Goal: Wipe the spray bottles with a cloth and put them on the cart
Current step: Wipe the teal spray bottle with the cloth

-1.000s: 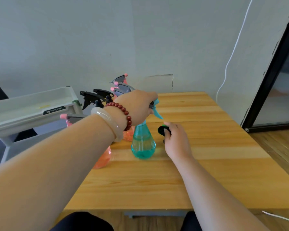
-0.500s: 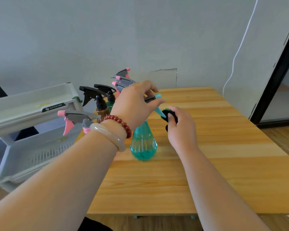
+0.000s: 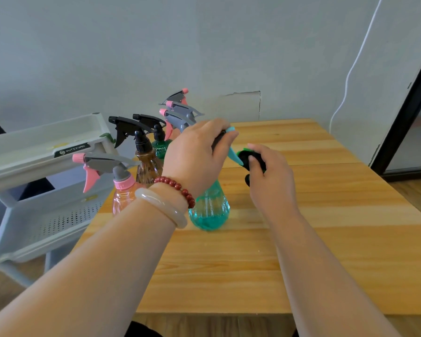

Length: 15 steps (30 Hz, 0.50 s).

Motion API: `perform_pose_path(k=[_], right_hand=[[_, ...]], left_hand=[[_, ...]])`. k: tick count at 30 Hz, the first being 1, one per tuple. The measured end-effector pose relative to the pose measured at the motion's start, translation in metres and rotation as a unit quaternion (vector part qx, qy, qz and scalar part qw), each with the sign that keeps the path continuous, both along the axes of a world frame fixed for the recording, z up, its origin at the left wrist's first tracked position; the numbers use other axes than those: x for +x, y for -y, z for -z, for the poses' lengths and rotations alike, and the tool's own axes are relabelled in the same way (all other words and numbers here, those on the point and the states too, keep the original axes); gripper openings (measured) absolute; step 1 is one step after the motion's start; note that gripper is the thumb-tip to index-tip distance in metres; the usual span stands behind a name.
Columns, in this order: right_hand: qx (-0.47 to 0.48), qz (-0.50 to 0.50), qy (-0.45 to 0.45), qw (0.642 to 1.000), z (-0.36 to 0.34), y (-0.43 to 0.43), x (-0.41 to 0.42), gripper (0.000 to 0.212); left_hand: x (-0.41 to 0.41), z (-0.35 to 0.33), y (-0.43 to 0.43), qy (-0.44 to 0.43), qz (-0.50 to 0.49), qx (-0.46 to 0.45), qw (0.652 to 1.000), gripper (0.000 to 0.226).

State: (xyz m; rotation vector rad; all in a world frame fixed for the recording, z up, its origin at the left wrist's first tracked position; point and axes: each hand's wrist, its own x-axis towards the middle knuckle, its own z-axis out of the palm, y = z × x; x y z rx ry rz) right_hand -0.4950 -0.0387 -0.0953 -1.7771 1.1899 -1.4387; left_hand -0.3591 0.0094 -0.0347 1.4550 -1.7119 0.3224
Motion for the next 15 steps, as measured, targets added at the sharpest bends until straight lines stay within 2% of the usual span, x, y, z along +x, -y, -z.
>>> perform_pose_path(k=[4,9,15], right_hand=[[-0.001,-0.004,0.009,1.000,0.0012,-0.0005,0.0016,0.030],[0.007,0.005,0.006,1.000,0.0022,0.0011,0.0022,0.031],[0.001,0.009,-0.019,1.000,0.0005,0.0004,-0.0004,0.030]], left_hand=[[-0.0032,-0.0018,-0.0016,0.015,-0.008,0.025,1.000,0.036],[-0.0009,-0.0034,-0.0021,0.036,-0.011,0.037,0.999,0.027],[-0.0034,-0.0058,-0.0036,0.037,-0.013,0.055,0.998,0.039]])
